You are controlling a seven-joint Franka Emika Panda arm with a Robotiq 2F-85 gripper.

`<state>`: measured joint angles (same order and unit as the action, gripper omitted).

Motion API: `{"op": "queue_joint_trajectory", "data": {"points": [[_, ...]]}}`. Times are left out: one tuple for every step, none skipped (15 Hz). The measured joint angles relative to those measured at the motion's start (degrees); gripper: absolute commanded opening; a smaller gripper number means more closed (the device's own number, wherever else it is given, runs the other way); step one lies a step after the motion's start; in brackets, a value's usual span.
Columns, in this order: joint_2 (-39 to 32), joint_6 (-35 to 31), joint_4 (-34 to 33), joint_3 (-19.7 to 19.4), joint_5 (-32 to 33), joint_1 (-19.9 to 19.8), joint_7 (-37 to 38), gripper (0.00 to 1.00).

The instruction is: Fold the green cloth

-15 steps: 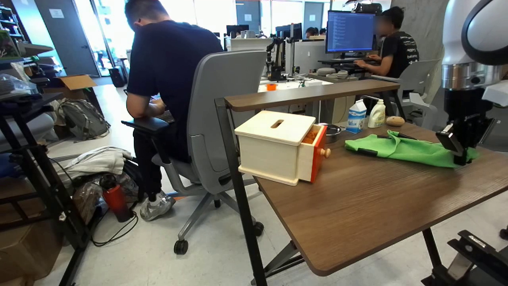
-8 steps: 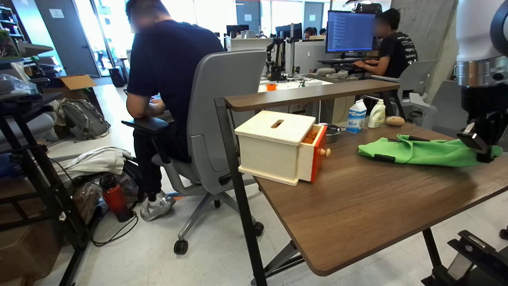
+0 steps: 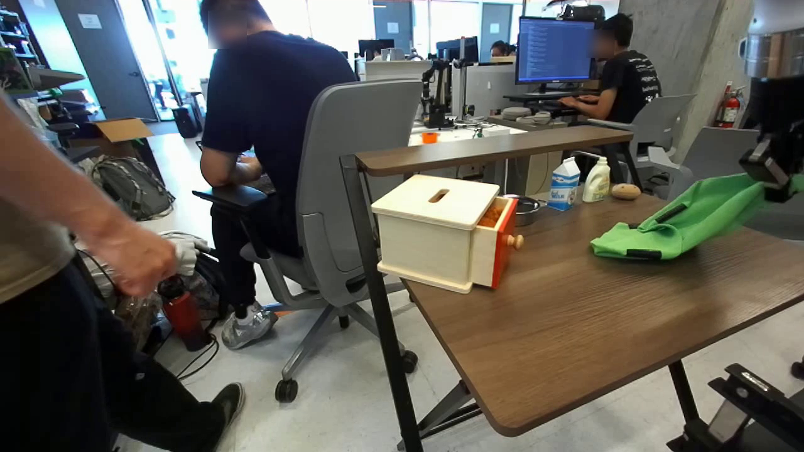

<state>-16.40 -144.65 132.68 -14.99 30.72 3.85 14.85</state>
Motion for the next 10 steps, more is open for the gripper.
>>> {"op": "queue_joint_trajectory", "data": {"points": [[0.87,0.37,-0.59,0.53,0.87,0.43,0.54,0.01],[1.42,1.03,-1.32,1.21,1.69,0.98,1.04,0.01],[1.6,1.7,-2.21,2.13,2.31,1.54,1.46,0.01],[1.55,2.21,-3.02,3.21,2.65,2.06,1.75,0.01],[1.32,2.77,-3.78,4.34,2.73,2.61,1.83,0.01],[0.97,3.34,-4.4,5.46,2.75,3.1,1.88,0.01],[0.38,3.75,-5.01,6.55,2.75,3.58,1.92,0.01],[-0.38,4.02,-5.57,7.46,2.75,4.1,1.95,0.01],[-1.32,4.15,-6.08,8.22,2.75,4.56,1.97,0.01],[-2.36,4.2,-6.56,8.85,2.75,5.04,1.98,0.01]]}}
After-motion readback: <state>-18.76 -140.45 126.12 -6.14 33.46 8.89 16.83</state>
